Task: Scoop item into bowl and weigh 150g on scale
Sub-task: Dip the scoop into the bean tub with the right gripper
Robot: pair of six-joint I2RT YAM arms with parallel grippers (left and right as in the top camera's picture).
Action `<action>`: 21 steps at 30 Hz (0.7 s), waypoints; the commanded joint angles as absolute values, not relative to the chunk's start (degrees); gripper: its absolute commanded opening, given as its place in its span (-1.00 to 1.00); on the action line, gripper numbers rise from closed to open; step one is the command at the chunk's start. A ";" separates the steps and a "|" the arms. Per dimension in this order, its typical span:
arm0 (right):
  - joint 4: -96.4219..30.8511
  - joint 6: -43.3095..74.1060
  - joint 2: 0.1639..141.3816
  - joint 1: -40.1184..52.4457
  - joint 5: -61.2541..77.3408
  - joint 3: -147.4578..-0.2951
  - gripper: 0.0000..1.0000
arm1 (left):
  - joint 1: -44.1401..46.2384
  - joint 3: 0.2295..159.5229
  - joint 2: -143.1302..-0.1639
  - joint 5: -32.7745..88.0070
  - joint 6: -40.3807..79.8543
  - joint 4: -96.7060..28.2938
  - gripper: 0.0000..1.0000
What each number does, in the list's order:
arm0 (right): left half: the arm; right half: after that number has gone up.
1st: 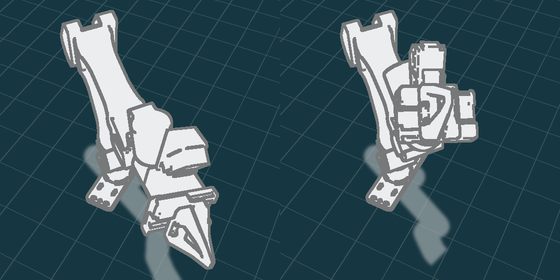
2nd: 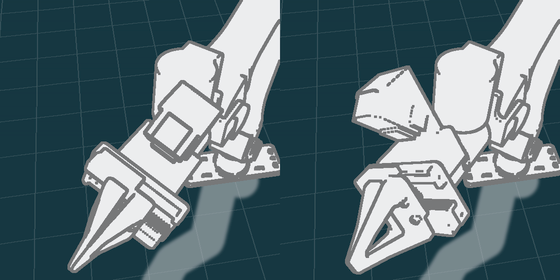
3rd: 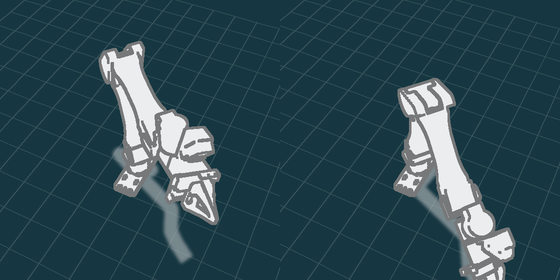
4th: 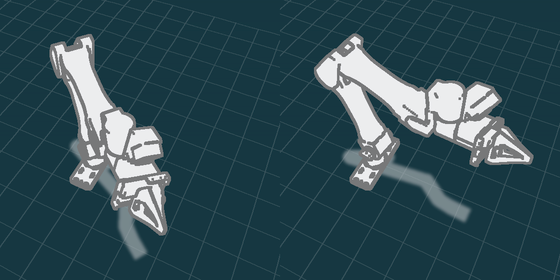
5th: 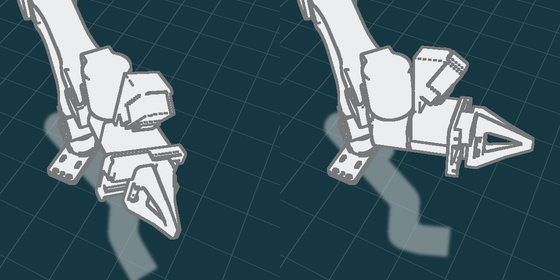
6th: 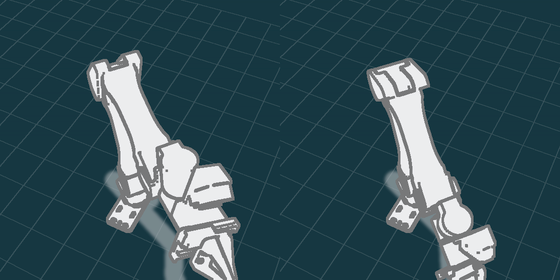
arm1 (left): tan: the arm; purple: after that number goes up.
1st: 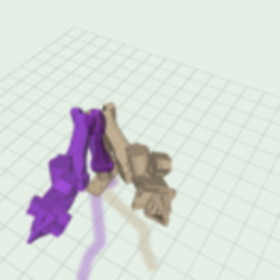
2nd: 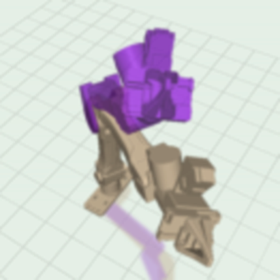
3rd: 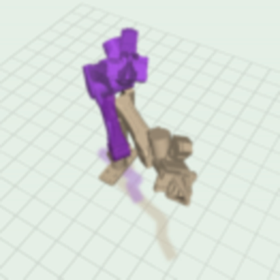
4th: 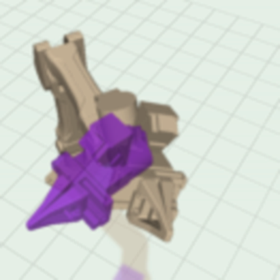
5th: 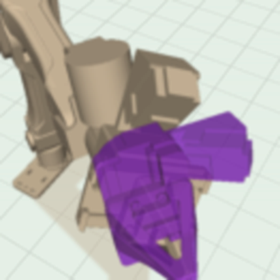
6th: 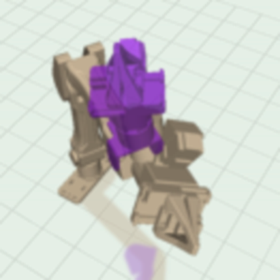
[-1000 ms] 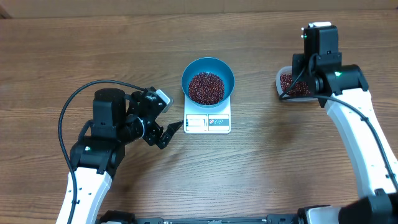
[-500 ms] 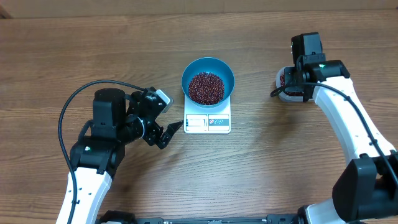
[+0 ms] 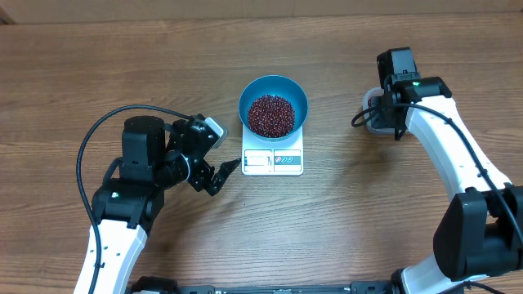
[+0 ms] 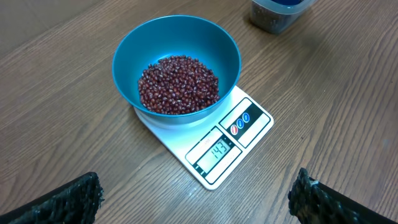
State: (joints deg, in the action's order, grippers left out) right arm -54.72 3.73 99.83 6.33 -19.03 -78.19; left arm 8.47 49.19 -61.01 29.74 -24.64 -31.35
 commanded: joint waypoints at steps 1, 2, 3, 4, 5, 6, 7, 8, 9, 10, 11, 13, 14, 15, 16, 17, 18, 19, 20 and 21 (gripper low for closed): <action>-55.02 4.73 99.72 6.24 -16.56 -77.91 -0.93 | 8.01 48.90 -60.73 29.82 -25.71 -31.31 0.99; -55.07 4.73 99.72 6.24 -15.14 -77.91 -0.93 | 8.01 48.90 -60.73 29.82 -25.71 -31.31 0.99; -55.05 4.71 99.72 6.24 -13.58 -77.91 -0.93 | 8.01 48.90 -60.73 29.82 -25.71 -31.31 0.99; -55.00 4.71 99.72 6.24 -12.05 -77.91 -0.93 | 8.01 48.90 -60.73 29.82 -25.71 -31.31 0.99; -54.96 4.71 99.72 6.24 -10.31 -77.91 -0.93 | 8.01 48.90 -60.73 29.82 -25.71 -31.31 0.99; -54.98 4.71 99.72 6.24 -9.10 -77.91 -0.92 | 8.01 48.90 -60.73 29.82 -25.71 -31.31 0.99; -54.98 4.71 99.72 6.24 -8.05 -77.91 -0.93 | 8.01 48.90 -60.73 29.82 -25.71 -31.31 1.00; -55.00 4.71 99.68 6.24 -7.49 -77.91 -0.93 | 8.01 48.90 -60.73 29.82 -25.71 -31.31 0.99; -55.02 4.73 99.66 6.24 -7.27 -77.93 -0.93 | 8.01 48.90 -60.73 29.82 -25.71 -31.31 0.99; -55.09 4.73 99.63 6.24 -7.18 -78.00 -0.93 | 8.01 48.90 -60.73 29.82 -25.71 -31.31 0.99; -55.24 4.73 99.55 6.24 -7.18 -78.08 -0.93 | 8.01 48.90 -60.73 29.82 -25.71 -31.31 0.99; -55.44 4.73 99.24 6.17 -7.18 -78.15 -0.93 | 8.01 48.90 -60.73 29.82 -25.71 -31.31 0.99; -55.53 4.73 98.91 5.96 -7.14 -78.15 -0.93 | 8.01 48.90 -60.73 29.82 -25.71 -31.31 0.99; -55.61 4.73 98.61 5.69 -7.07 -78.15 -0.93 | 8.01 48.90 -60.73 29.82 -25.71 -31.31 0.99; -55.66 4.73 98.28 5.32 -6.68 -78.22 -0.93 | 8.01 48.90 -60.73 29.82 -25.71 -31.31 0.99; -55.68 4.73 97.95 4.80 -5.93 -78.32 -0.92 | 8.01 48.90 -60.73 29.82 -25.71 -31.31 0.99; -55.68 4.71 97.60 3.95 -4.60 -78.46 -0.93 | 8.01 48.90 -60.73 29.82 -25.71 -31.31 0.99; -55.61 4.71 97.27 3.07 -3.27 -78.50 -0.93 | 8.01 48.90 -60.73 29.82 -25.71 -31.31 0.99; -55.53 4.71 97.06 2.07 -1.69 -78.50 -0.92 | 8.01 48.90 -60.73 29.82 -25.71 -31.31 0.99; -55.51 4.71 96.95 0.71 0.67 -78.50 -0.93 | 8.01 48.90 -60.73 29.82 -25.71 -31.31 0.99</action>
